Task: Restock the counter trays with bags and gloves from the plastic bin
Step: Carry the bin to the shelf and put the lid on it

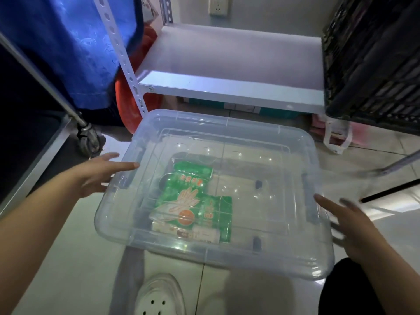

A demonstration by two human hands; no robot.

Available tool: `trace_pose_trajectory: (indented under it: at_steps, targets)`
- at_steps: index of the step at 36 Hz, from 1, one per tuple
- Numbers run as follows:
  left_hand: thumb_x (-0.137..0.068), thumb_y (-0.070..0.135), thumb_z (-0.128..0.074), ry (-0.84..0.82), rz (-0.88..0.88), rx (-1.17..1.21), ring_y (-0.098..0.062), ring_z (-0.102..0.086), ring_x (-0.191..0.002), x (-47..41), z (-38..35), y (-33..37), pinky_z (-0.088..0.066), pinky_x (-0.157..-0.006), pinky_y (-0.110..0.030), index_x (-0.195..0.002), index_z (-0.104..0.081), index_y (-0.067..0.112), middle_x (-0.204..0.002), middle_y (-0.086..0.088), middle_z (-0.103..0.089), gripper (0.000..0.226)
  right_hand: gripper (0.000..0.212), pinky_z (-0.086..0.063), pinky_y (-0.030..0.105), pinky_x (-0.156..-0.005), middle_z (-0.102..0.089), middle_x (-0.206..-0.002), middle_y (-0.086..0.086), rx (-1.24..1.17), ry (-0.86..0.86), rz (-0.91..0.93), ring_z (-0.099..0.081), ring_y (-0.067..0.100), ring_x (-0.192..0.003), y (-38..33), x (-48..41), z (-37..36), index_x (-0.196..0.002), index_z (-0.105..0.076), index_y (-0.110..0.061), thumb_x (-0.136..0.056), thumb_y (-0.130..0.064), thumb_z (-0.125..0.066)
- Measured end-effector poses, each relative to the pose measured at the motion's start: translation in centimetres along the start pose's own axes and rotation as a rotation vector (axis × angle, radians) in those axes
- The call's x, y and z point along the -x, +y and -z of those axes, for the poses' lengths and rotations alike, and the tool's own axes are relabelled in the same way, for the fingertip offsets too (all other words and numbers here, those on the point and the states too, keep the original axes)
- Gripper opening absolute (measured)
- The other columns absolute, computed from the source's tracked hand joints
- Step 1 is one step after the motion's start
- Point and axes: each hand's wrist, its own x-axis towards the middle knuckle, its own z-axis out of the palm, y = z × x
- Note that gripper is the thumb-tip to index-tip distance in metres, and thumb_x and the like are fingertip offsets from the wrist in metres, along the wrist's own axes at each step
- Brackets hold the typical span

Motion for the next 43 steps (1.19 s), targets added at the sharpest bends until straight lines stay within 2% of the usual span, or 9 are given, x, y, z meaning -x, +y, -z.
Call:
trace_pose_trajectory:
  at_steps: [3, 6, 9, 15, 20, 25, 32, 38, 43]
  targets:
    - [-0.049, 0.05, -0.091, -0.055, -0.039, -0.035, -0.034, -0.07, -0.102, 0.5, -0.1, -0.2, -0.054, -0.092, -0.05, -0.121, -0.067, 0.02, -0.111, -0.01, -0.075, 0.082, 0.054, -0.047, 0.038, -0.073, -0.07, -0.099, 0.005, -0.061, -0.147, -0.065, -0.063, 0.025, -0.086, 0.0, 0.0, 0.5, -0.12, -0.064, -0.006, -0.075, -0.033, -0.077]
    - [-0.048, 0.043, -0.092, 0.025, -0.088, -0.044, -0.032, -0.073, -0.095, 0.5, -0.2, 0.3, -0.057, -0.08, -0.042, -0.111, -0.071, 0.014, -0.104, -0.011, -0.077, 0.071, 0.042, -0.05, 0.034, -0.071, -0.074, -0.096, 0.004, -0.043, -0.097, 0.059, -0.067, 0.023, -0.083, -0.5, -0.2, 0.7, -0.113, -0.068, -0.01, -0.075, -0.023, -0.078]
    - [-0.048, 0.034, -0.091, 0.07, -0.102, -0.021, -0.034, -0.073, -0.093, 0.2, -0.5, 0.7, -0.059, -0.085, -0.048, -0.106, -0.072, 0.009, -0.1, -0.016, -0.076, 0.066, 0.037, -0.05, 0.029, -0.065, -0.075, -0.075, -0.002, -0.024, -0.121, 0.149, -0.069, 0.012, -0.066, -0.2, 0.0, 0.8, -0.106, -0.071, -0.01, -0.071, -0.019, -0.08]
    - [-0.05, 0.024, -0.088, 0.023, -0.058, 0.003, -0.033, -0.071, -0.101, -0.4, 0.4, 0.9, -0.061, -0.07, -0.041, -0.109, -0.072, 0.009, -0.109, -0.02, -0.073, 0.063, 0.043, -0.053, 0.035, -0.066, -0.075, -0.081, 0.006, -0.031, -0.124, 0.213, -0.07, 0.023, -0.071, 1.0, -0.3, -0.1, -0.104, -0.073, -0.014, -0.063, -0.014, -0.086]
    - [-0.064, 0.009, -0.086, 0.054, -0.045, 0.045, -0.038, -0.068, -0.107, -0.2, 0.2, 1.1, -0.062, -0.062, -0.043, -0.108, -0.073, 0.008, -0.114, -0.024, -0.07, 0.046, 0.038, -0.053, 0.032, -0.064, -0.075, -0.075, -0.001, -0.047, -0.114, 0.207, -0.071, 0.015, -0.063, 1.0, -0.7, -0.2, -0.095, -0.075, -0.016, -0.06, -0.014, -0.086]
    - [-0.066, 0.005, -0.087, 0.149, -0.089, -0.004, -0.034, -0.067, -0.077, 0.2, -0.2, 1.5, -0.06, -0.08, -0.055, -0.095, -0.077, 0.006, -0.086, -0.019, -0.07, 0.031, 0.039, -0.057, 0.035, -0.07, -0.077, -0.078, -0.001, -0.041, -0.082, 0.206, -0.071, 0.02, -0.069, 0.8, -0.5, -0.3, -0.096, -0.076, -0.017, -0.058, -0.012, -0.087]
    - [-0.066, 0.007, -0.087, 0.164, -0.112, 0.022, -0.033, -0.066, -0.081, 0.3, -0.3, 1.2, -0.062, -0.072, -0.044, -0.102, -0.076, 0.01, -0.105, -0.026, -0.073, 0.038, 0.033, -0.049, 0.015, -0.044, -0.075, -0.067, -0.007, -0.062, -0.034, 0.287, -0.067, 0.007, -0.053, 0.1, 0.3, -1.2, -0.083, -0.077, -0.023, -0.06, -0.002, -0.085]
    - [-0.072, 0.019, -0.086, 0.157, -0.11, 0.055, -0.034, -0.073, -0.089, 2.2, -0.8, 0.4, -0.062, -0.072, -0.046, -0.099, -0.066, 0.032, -0.097, -0.013, -0.076, 0.036, 0.047, -0.051, 0.028, -0.061, -0.076, -0.078, -0.004, -0.024, -0.053, 0.269, -0.071, 0.011, -0.063, 0.2, 2.0, -0.9, -0.11, -0.073, -0.022, -0.066, -0.01, -0.085]
    - [-0.077, 0.022, -0.082, 0.023, -0.04, -0.013, -0.021, -0.075, -0.089, 5.8, 0.3, -2.0, -0.059, -0.067, -0.039, -0.103, -0.066, 0.043, -0.091, 0.004, -0.079, 0.037, 0.047, -0.054, 0.031, -0.06, -0.076, -0.096, 0.004, -0.1, -0.057, 0.191, -0.073, 0.02, -0.079, 2.4, 5.0, -0.1, -0.115, -0.068, -0.015, -0.071, -0.01, -0.083]
